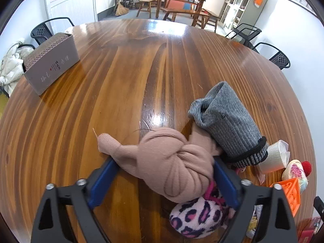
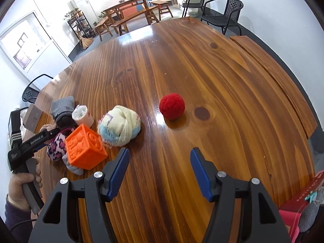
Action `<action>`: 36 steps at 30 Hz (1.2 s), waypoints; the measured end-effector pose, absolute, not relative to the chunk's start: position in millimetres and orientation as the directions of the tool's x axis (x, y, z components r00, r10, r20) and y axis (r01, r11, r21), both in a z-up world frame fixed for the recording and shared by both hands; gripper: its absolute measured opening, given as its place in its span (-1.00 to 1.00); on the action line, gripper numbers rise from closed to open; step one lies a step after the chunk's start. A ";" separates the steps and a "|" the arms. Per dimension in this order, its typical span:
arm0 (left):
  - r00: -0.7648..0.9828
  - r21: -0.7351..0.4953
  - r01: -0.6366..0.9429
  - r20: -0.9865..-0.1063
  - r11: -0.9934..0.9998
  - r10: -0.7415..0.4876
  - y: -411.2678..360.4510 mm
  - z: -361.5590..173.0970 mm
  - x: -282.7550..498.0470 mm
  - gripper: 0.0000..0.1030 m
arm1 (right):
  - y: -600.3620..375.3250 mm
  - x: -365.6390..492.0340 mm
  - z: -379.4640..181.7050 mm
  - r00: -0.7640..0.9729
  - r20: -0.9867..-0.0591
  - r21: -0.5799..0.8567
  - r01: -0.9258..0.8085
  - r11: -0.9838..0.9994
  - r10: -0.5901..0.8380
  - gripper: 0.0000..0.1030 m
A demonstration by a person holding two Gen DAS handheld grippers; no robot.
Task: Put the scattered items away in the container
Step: 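Grasp the tan knotted fabric with the left tool while the right tool grasps the red ball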
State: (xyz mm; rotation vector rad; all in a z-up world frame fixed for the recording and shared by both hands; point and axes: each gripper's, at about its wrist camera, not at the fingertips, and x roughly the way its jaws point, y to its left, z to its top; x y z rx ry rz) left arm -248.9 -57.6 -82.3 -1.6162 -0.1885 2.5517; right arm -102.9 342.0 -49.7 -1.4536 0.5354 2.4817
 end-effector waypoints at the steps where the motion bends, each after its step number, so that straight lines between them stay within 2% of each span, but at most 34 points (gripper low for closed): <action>1: -0.429 -0.172 -0.030 -0.888 -0.985 0.168 -59.7 -81.2 -248.8 0.51 | 343.7 -106.8 -50.9 -0.493 -0.870 0.199 -0.361 -0.911 0.005 0.30; 5: -0.444 -0.210 -0.007 -0.875 -0.978 0.191 -72.6 -79.3 -247.1 0.33 | 354.2 -119.5 -57.4 -0.493 -0.870 0.200 -0.383 -0.902 0.016 0.30; 16: -0.521 -0.261 0.046 -0.830 -0.964 0.200 -99.2 -56.8 -224.3 0.31 | 373.7 -163.7 -73.5 -0.487 -0.870 0.147 -0.398 -0.905 0.073 0.28; 18: -0.526 -0.265 0.045 -0.826 -0.963 0.202 -101.6 -51.2 -219.2 0.31 | 373.8 -170.3 -80.4 -0.471 -0.878 0.121 -0.396 -0.910 0.088 -0.01; 20: -0.531 -0.275 0.050 -0.822 -0.960 0.208 -103.9 -48.0 -216.2 0.31 | 373.3 -173.4 -86.5 -0.455 -0.887 0.125 -0.387 -0.914 0.071 -0.20; 28: -0.561 -0.325 0.032 -0.789 -0.945 0.252 -108.6 -18.4 -178.5 0.31 | 364.5 -148.6 -66.0 -0.495 -0.866 0.121 -0.351 -0.929 0.074 -0.22; 36: -0.556 -0.312 -0.006 -0.789 -0.950 0.263 -88.9 2.8 -149.4 0.31 | 359.3 -100.8 -37.6 -0.533 -0.846 0.168 -0.325 -0.931 0.033 -0.22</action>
